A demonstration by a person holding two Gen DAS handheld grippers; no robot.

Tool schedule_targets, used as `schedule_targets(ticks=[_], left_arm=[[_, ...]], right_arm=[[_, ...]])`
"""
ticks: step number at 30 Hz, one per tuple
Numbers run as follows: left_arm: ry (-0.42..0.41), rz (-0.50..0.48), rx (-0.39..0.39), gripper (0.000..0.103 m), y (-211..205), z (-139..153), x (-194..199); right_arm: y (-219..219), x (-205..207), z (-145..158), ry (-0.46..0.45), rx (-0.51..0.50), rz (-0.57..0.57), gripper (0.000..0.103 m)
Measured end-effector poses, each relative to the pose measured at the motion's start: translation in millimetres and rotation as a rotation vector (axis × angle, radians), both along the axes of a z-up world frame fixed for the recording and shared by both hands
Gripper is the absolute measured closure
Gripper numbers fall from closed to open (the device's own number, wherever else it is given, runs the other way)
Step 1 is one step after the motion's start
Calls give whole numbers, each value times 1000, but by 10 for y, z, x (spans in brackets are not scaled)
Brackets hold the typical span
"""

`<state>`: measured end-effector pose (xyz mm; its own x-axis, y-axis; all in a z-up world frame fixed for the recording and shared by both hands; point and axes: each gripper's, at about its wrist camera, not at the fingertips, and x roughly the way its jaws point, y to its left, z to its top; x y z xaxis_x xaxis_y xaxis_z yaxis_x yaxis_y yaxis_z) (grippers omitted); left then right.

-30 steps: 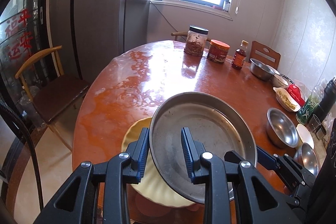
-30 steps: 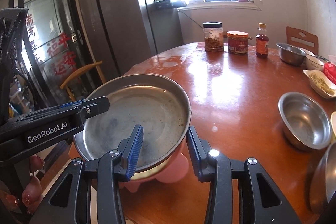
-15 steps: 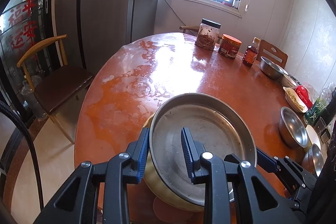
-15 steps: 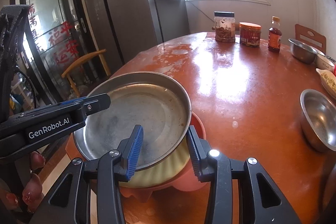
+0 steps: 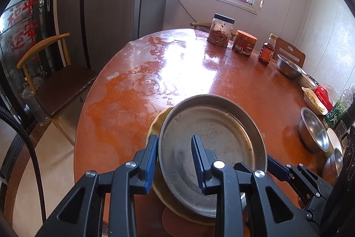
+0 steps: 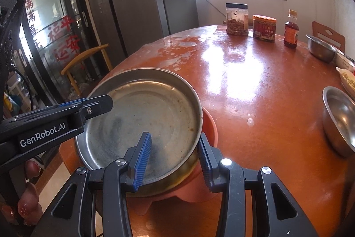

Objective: Organize plates and bowls
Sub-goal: 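Lower the steel tray onto the shell plate stack with the right tool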

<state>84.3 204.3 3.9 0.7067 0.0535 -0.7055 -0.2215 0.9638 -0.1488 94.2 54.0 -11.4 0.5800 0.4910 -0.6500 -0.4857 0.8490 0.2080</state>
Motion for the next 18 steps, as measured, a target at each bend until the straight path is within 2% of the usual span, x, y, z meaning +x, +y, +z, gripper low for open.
schedule_targets(ticks=[18], left_arm=[[9, -7, 19, 72, -11, -29, -22]], right_arm=[[5, -69, -9, -17, -5, 2, 59]])
